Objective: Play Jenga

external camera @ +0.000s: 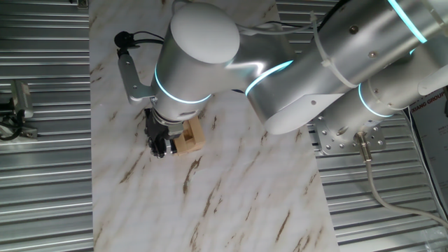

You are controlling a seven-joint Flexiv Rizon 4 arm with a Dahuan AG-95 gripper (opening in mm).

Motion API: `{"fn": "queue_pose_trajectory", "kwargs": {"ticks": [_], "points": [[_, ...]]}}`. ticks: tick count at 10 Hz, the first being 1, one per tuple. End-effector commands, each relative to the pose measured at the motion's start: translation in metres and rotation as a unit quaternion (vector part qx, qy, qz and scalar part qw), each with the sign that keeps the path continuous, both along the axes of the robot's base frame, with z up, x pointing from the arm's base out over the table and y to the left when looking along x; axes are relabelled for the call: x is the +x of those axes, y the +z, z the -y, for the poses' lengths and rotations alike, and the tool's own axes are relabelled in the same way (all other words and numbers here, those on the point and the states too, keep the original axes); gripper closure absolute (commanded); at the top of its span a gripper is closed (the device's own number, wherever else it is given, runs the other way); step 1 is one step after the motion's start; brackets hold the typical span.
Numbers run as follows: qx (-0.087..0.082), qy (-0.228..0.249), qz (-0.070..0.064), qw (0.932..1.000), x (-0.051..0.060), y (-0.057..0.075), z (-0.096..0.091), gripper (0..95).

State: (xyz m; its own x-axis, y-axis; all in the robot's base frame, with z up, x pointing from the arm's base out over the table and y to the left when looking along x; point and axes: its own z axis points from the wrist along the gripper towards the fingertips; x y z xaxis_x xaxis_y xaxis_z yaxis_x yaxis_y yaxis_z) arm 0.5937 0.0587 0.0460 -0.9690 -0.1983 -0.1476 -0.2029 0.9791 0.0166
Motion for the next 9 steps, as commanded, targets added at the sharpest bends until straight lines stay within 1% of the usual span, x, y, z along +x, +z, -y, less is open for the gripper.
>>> {"fn": "queue_pose_trajectory", "kwargs": {"ticks": [1,9], "points": [[0.001,0.0,-0.002,1.0,-0.0004,-0.0002,-0.0003,95.0],[0.001,0.007,-0.007,0.9999,-0.0005,-0.0002,-0.0006,95.0]]}}
